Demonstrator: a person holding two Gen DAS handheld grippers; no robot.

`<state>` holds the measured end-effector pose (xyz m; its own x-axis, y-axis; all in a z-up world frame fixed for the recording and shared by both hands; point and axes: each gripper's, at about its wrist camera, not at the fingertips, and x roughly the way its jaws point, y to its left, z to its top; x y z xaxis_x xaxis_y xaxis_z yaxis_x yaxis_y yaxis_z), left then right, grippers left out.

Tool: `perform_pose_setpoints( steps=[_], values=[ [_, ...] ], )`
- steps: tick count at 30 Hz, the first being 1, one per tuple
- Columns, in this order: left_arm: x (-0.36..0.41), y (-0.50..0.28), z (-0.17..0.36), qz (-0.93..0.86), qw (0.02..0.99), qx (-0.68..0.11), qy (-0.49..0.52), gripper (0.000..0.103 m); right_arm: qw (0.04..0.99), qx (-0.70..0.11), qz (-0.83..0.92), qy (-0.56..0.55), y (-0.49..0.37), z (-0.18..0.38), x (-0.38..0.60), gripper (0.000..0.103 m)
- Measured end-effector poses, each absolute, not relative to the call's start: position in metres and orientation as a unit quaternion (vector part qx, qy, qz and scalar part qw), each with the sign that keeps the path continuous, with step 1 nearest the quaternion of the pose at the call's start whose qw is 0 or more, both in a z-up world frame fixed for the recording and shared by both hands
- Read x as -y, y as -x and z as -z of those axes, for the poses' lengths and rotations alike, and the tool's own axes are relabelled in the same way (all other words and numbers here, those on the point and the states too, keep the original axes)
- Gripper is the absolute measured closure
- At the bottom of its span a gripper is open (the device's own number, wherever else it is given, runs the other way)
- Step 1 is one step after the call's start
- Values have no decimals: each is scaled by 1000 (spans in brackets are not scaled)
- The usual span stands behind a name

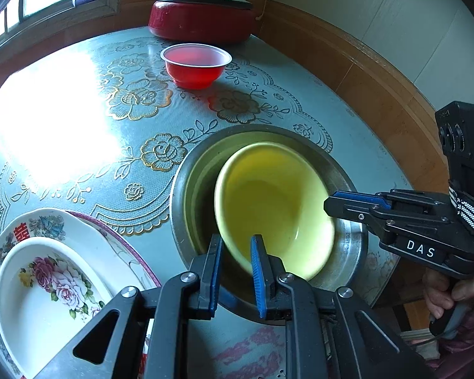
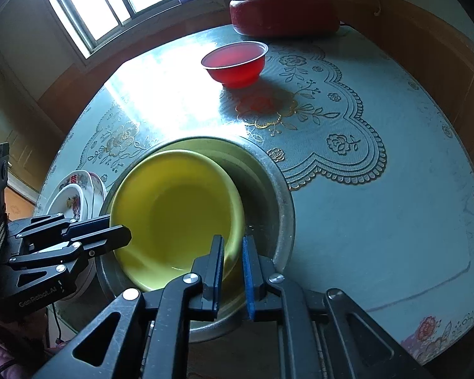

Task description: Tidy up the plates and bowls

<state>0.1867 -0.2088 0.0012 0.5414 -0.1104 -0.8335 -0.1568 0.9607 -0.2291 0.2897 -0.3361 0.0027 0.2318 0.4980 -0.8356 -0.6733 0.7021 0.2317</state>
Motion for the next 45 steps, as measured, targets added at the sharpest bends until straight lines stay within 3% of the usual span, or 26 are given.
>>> perform_pose_setpoints(
  steps=[18, 41, 45],
  values=[
    [212, -184, -6, -32, 875, -469, 116, 78, 781, -487, -380, 95, -289, -4, 337, 85],
    [214, -186, -14, -53, 882, -459, 89, 75, 780, -480, -401, 26, -311, -16, 340, 83],
    [209, -192, -14, -64, 881, -460, 95, 75, 778, -485, -401, 1, -322, -15, 342, 79]
  ],
)
